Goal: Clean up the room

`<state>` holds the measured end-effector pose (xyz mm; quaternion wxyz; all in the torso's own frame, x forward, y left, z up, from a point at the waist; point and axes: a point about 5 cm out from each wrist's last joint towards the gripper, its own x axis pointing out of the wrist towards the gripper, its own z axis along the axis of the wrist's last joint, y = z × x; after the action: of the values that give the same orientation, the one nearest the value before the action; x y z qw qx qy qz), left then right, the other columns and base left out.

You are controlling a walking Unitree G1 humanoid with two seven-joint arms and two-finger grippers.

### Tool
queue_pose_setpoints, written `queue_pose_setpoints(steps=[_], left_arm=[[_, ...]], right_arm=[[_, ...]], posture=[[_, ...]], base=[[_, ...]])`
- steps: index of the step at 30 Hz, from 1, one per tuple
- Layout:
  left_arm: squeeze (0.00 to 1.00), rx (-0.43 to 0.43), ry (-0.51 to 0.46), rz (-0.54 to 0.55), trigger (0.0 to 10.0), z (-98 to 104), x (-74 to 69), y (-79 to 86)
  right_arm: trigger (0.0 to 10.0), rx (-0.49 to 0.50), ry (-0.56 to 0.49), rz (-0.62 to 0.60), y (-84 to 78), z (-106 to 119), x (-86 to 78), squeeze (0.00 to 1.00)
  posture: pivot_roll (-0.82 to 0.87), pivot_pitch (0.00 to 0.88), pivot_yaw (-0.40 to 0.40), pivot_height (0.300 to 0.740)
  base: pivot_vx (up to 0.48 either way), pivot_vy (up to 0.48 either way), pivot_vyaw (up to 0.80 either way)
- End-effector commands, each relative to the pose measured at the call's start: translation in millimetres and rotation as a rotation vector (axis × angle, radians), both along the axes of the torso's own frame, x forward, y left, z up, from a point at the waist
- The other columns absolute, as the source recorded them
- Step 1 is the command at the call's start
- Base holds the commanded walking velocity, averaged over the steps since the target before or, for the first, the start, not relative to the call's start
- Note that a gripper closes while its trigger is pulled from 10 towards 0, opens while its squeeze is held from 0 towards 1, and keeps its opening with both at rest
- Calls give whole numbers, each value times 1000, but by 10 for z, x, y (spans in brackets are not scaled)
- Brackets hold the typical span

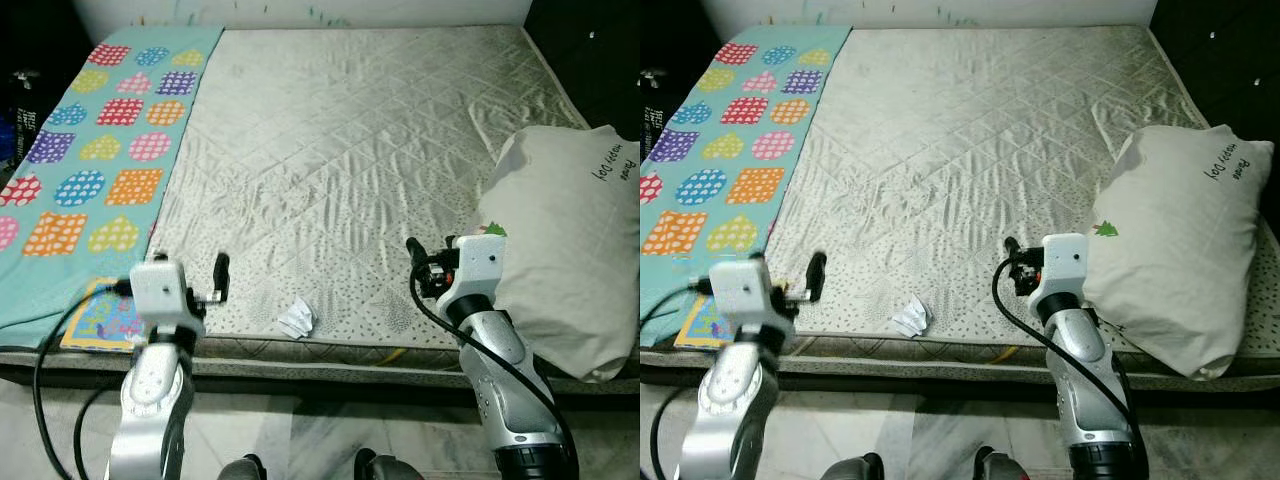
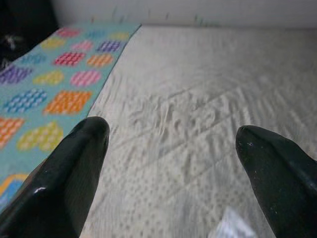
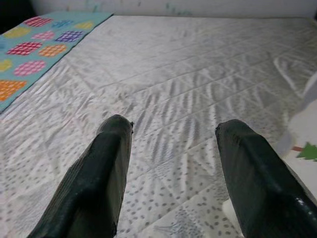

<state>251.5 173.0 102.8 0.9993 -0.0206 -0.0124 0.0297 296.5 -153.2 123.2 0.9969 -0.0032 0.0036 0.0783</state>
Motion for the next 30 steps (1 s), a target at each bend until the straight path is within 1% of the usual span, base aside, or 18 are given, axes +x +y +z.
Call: queue_pose_setpoints(steps=[1,3,5,11,13,14,17,19,20,21,22,23,24,25,26,28,29,30], left_arm=[[0,21,-5,7,10000,-13,-69,2],[0,39,19,-5,10000,-129,-124,5],[0,47,31,1,10000,-151,-79,32],[0,72,71,16,10000,-252,-84,48],[0,74,46,53,10000,-150,-152,167],[0,74,46,53,10000,-150,-152,167],[0,94,1,82,10000,-49,-64,265],[0,83,-64,80,10000,68,119,251],[0,155,-62,78,10000,-2,139,260],[0,159,-58,105,10000,0,155,288],[0,92,-57,144,10000,44,170,318],[0,63,-62,139,10000,67,167,306],[0,144,-62,74,10000,11,187,243],[0,144,-62,74,10000,11,187,243],[0,139,-39,89,10000,-72,186,244],[0,121,-26,108,10000,-111,201,256],[0,86,-17,136,10000,-145,232,261],[0,87,-20,138,10000,-144,241,258]], right_arm=[[10000,-9,5,6,-3,-42,-55,0],[10000,-14,14,23,15,-139,-91,0],[10000,20,19,18,43,-136,-56,0],[10000,-83,-18,21,-4,-191,-32,0],[10000,-2,-9,31,-11,-122,2,0],[10000,-2,-9,31,-11,-122,2,0],[10000,27,-17,45,72,-87,132,0],[10000,59,-58,63,124,-14,259,0],[10000,22,-56,64,136,-88,256,0],[10000,24,-44,28,117,-83,281,0],[10000,101,-37,-3,115,-6,309,0],[10000,125,-60,27,147,58,301,0],[10000,-7,-117,129,246,74,269,0],[10000,-7,-117,129,246,74,269,0],[10000,-20,-93,124,232,-11,259,0],[10000,-5,-70,105,216,-60,276,0],[10000,70,-31,63,183,-110,308,0],[10000,87,-28,58,180,-112,313,0]], posture=[[119,180,36,740],[120,160,34,740],[121,162,38,740],[157,170,8,740],[174,125,-26,740],[174,125,-26,740],[173,125,-4,740],[177,110,-1,740],[173,61,0,740],[166,29,-1,740],[161,12,0,740],[157,4,0,740],[144,0,2,740],[144,0,2,740],[145,0,-1,740],[145,0,-1,740],[142,0,1,740],[142,0,1,740]], base=[[0,0,0],[0,0,0],[0,0,0],[0,0,0],[0,0,0],[0,0,0],[0,0,0],[0,0,0],[0,0,0],[0,0,0],[0,0,0],[0,0,0],[0,0,0],[0,0,0],[0,0,0],[0,0,0],[0,0,0],[0,0,0]])
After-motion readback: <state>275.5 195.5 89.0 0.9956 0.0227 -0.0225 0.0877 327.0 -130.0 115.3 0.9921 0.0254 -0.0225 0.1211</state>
